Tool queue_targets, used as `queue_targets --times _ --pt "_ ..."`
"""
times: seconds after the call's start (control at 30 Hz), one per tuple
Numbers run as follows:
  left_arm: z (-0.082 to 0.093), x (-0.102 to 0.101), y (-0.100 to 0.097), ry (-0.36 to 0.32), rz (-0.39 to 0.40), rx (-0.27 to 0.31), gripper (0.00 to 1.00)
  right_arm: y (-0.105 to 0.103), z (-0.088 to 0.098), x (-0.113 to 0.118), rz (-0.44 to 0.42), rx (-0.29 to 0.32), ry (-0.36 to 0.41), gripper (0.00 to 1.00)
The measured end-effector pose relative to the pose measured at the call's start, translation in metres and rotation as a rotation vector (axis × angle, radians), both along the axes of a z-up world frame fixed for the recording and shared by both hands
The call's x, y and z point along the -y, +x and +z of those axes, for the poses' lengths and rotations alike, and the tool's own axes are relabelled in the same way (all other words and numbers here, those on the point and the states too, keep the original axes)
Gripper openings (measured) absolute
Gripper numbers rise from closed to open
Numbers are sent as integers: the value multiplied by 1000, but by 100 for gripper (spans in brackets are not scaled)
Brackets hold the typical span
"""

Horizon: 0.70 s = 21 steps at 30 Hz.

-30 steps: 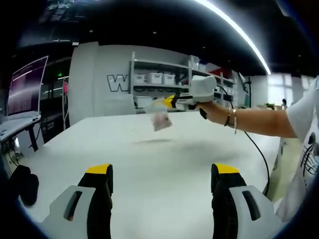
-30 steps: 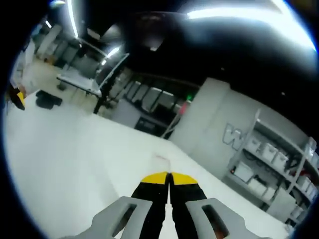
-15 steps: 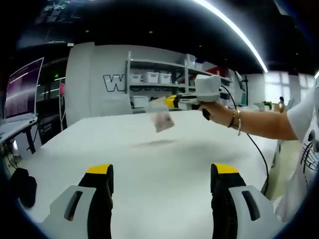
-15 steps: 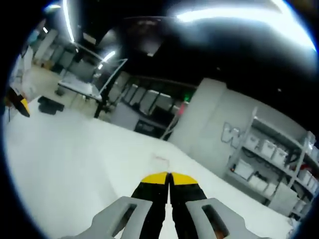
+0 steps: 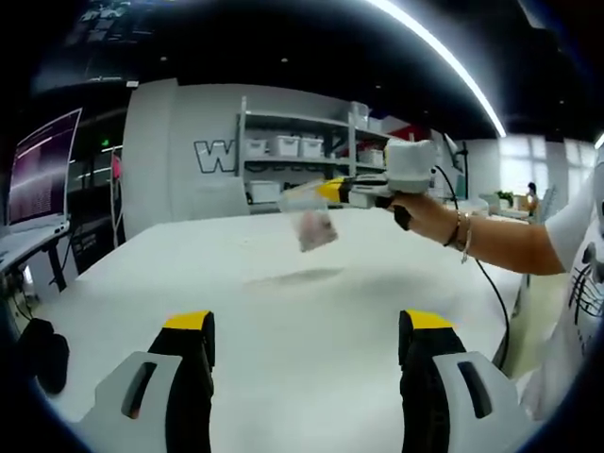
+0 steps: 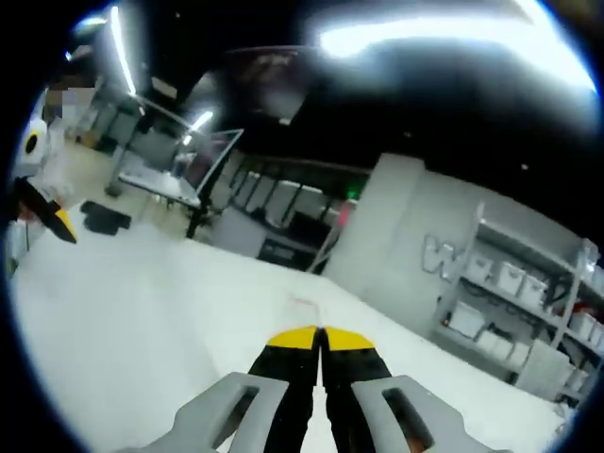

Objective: Open the resealable bag by pulling the two sides of the seal apart until the entire bag opening is separated and visibly accessible.

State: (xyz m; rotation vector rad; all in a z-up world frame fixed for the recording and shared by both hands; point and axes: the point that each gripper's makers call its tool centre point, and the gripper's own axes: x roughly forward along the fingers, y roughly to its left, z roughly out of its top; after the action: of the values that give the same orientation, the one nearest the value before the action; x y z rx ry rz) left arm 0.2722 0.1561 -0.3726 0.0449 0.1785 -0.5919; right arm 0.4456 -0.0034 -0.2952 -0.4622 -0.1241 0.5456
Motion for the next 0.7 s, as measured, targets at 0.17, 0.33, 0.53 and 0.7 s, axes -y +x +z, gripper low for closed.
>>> queue_targets --times 0.17,0.33,0.53,0.7 --pt "0 3 -1 -2 -9 2 79 -8 1 1 4 0 19 0" --pt "0 3 -1 -6 -10 3 79 -18 3 1 3 6 37 0" --pt "-3 5 -1 -11 -18 -3 78 -25 -2 5 -3 -6 56 0" --pt "-4 6 0 -18 -23 -3 78 -30 1 8 -18 11 60 0"
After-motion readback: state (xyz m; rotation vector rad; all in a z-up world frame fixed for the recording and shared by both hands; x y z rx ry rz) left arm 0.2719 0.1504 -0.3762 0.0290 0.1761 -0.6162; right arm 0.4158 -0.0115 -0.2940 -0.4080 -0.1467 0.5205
